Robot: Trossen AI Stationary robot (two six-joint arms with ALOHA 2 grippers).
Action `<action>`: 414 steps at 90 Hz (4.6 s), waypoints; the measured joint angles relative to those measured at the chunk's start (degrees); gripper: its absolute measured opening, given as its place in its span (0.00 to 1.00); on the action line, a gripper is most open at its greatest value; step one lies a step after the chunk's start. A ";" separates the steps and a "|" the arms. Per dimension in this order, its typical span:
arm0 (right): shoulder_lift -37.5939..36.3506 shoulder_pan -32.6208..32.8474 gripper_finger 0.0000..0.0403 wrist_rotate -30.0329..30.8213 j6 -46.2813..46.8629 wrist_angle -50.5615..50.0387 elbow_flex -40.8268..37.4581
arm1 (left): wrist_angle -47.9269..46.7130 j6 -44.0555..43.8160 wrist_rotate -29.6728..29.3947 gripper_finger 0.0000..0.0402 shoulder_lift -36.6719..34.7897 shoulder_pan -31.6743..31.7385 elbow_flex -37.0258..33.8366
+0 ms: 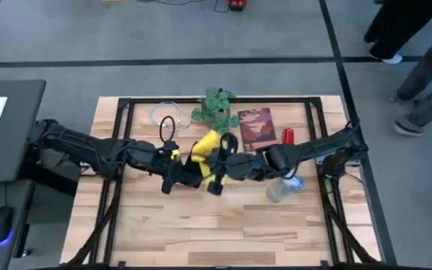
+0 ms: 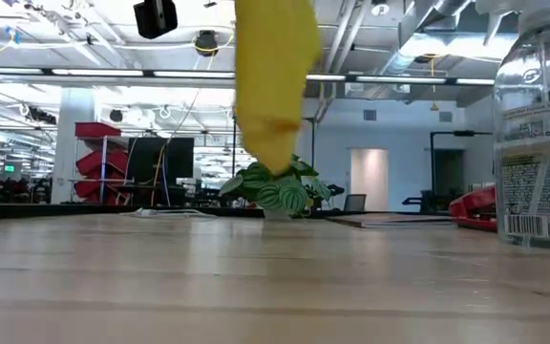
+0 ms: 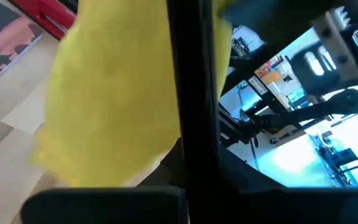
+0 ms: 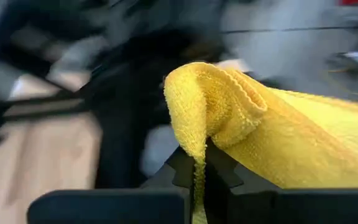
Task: Apply microfiber cloth
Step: Wipe the back and front of the cellphone with the yellow microfiber cloth
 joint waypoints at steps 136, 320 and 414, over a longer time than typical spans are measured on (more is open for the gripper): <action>2.66 -2.48 0.00 -8.94 -7.56 12.28 -2.73 | -1.31 0.70 -0.88 0.02 0.13 0.03 -0.12; 1.73 1.68 0.00 -11.67 -1.76 -7.94 -2.75 | -4.25 -0.57 0.30 0.02 0.03 1.59 -0.06; -7.27 0.42 0.00 -9.50 7.23 -28.12 -2.69 | 0.73 -26.69 -6.59 0.02 0.09 6.12 -22.78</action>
